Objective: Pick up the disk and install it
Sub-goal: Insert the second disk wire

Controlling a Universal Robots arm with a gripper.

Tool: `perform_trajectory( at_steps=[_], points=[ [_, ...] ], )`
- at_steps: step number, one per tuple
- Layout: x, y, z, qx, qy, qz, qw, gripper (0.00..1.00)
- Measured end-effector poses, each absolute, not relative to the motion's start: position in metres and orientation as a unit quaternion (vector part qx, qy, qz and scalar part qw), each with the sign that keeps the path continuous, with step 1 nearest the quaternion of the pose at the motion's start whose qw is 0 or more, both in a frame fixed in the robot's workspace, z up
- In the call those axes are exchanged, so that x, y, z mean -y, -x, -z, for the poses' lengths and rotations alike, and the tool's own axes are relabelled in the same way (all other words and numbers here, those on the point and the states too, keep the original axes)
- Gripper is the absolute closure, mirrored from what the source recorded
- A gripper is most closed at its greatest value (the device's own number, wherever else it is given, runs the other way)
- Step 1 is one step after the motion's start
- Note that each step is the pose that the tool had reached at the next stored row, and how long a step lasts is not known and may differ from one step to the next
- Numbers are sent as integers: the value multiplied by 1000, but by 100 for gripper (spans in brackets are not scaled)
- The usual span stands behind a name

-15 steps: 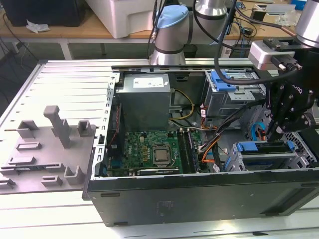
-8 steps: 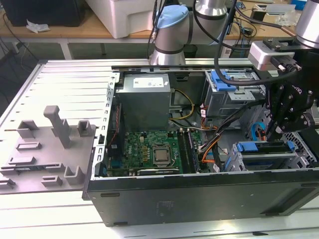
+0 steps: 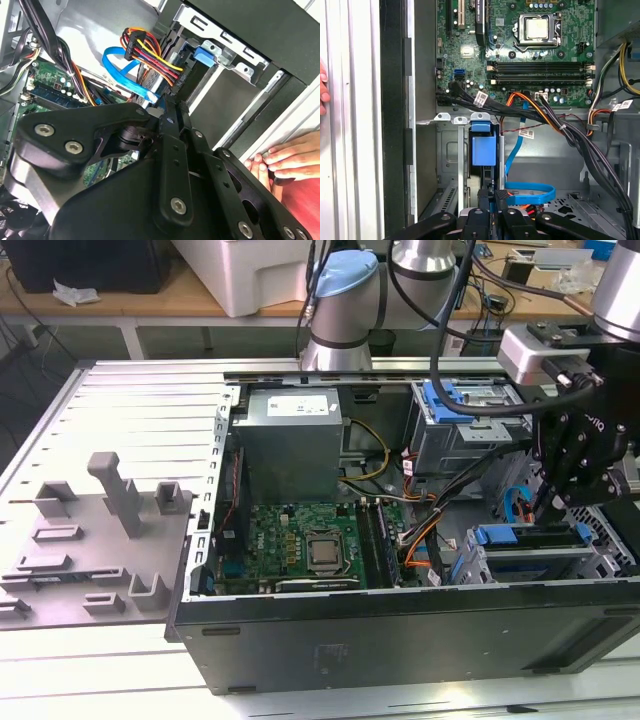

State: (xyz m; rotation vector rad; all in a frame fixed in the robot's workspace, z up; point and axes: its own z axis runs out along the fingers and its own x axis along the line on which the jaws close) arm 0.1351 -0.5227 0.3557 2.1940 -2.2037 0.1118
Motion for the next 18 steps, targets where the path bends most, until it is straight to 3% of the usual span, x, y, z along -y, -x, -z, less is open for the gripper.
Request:
perform_trajectory(
  at_steps=[18],
  points=[
    [523,-136,-349,708,-705,-35,14,84]
  ],
)
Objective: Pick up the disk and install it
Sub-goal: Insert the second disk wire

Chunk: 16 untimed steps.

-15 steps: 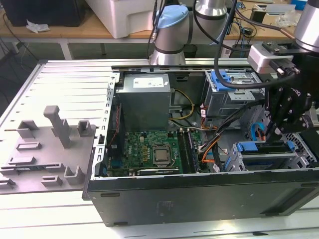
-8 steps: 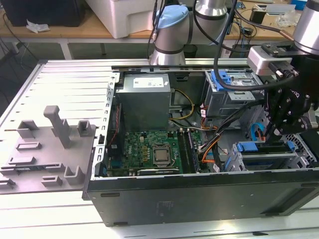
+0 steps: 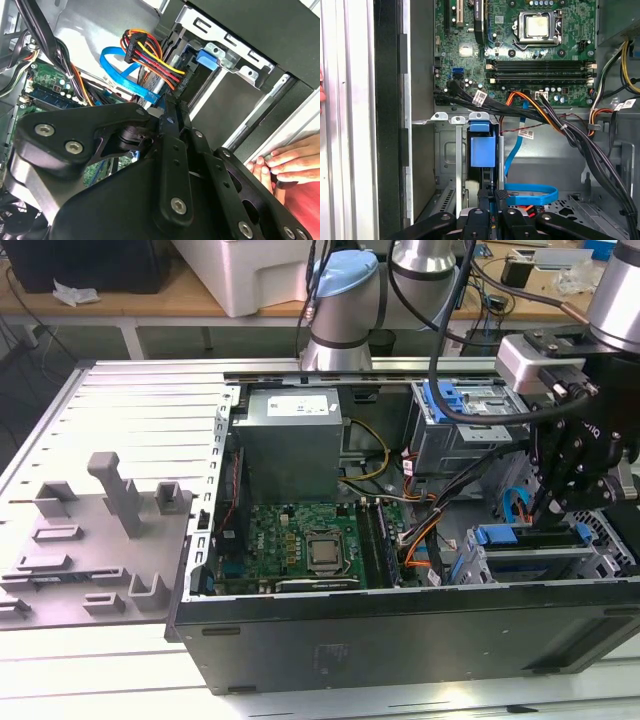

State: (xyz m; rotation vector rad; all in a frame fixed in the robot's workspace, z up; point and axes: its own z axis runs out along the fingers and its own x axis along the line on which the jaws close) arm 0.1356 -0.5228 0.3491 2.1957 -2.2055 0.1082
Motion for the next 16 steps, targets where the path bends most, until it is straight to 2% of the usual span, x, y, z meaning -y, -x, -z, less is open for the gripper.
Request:
perform_trajectory(
  at_steps=[16],
  points=[
    [523,-136,-346,708,-705,-34,13,84]
  ],
)
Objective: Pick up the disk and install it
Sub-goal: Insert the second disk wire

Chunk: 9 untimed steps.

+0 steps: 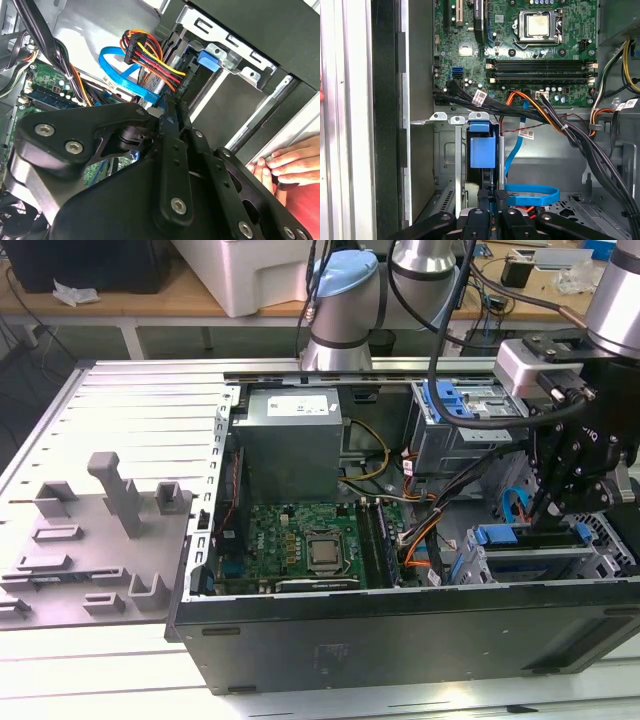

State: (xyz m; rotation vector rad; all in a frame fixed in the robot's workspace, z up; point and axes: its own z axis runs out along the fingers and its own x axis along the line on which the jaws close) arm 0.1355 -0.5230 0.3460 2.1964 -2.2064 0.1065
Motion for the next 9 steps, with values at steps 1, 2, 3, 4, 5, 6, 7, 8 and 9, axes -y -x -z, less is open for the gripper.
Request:
perform_trajectory(
  at_steps=[1,2,3,4,5,6,7,8,9],
  points=[
    [523,-136,-345,708,-705,-34,13,84],
    [523,-136,-345,708,-705,-33,13,84],
    [523,-136,-345,708,-705,-33,12,84],
    [523,-136,-345,708,-705,-33,12,84],
    [523,-136,-344,708,-705,-33,12,84],
    [523,-136,-344,708,-705,-33,12,84],
    [523,-136,-344,708,-705,-33,12,84],
    [523,-136,-344,708,-705,-32,11,84],
    [523,-136,-344,708,-705,-32,11,84]
  ],
)
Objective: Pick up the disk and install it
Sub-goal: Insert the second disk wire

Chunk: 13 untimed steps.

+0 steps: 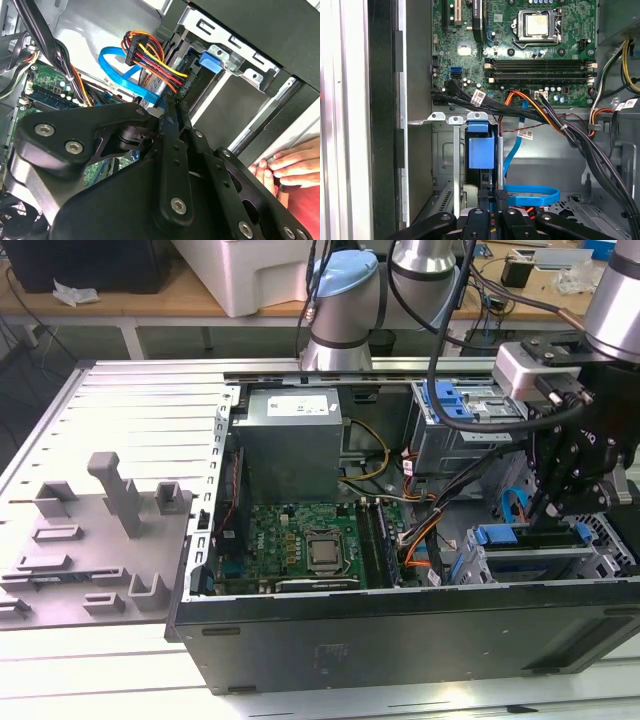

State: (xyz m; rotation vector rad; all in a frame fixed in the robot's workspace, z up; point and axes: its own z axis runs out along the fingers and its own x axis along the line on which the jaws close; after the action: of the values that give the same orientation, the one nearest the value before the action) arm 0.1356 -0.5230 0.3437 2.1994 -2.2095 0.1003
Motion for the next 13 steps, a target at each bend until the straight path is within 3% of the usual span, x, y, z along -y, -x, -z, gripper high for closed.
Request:
perform_trajectory(
  at_steps=[13],
  points=[
    [523,-136,-342,708,-705,-30,9,84]
  ],
)
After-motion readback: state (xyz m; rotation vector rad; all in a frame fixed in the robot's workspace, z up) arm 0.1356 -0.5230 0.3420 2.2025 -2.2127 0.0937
